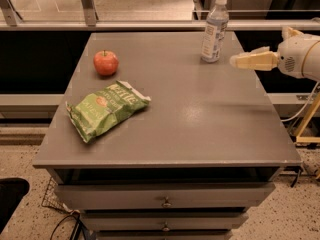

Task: Move blue plastic bottle near green jalapeno chip bag

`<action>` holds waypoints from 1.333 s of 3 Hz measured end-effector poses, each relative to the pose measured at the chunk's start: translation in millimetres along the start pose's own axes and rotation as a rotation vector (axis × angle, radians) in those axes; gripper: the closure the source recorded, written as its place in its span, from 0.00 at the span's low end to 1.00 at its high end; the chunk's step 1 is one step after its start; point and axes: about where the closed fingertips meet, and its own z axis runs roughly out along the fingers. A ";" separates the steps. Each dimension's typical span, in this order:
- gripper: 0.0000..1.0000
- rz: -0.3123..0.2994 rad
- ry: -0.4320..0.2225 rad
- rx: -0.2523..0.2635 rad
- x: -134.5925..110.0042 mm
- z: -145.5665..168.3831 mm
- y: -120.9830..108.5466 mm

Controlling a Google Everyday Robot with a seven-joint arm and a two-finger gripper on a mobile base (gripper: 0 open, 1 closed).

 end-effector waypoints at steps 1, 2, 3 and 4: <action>0.00 0.000 0.001 0.001 0.1 -0.2 -0.3; 0.00 0.016 -0.067 -0.013 -6.4 19.4 -4.8; 0.00 0.041 -0.188 -0.057 -22.2 60.2 -9.8; 0.00 0.059 -0.267 -0.129 -35.2 90.1 -5.7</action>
Offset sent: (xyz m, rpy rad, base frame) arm 0.0684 0.0136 0.0118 0.1709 -0.1777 0.0703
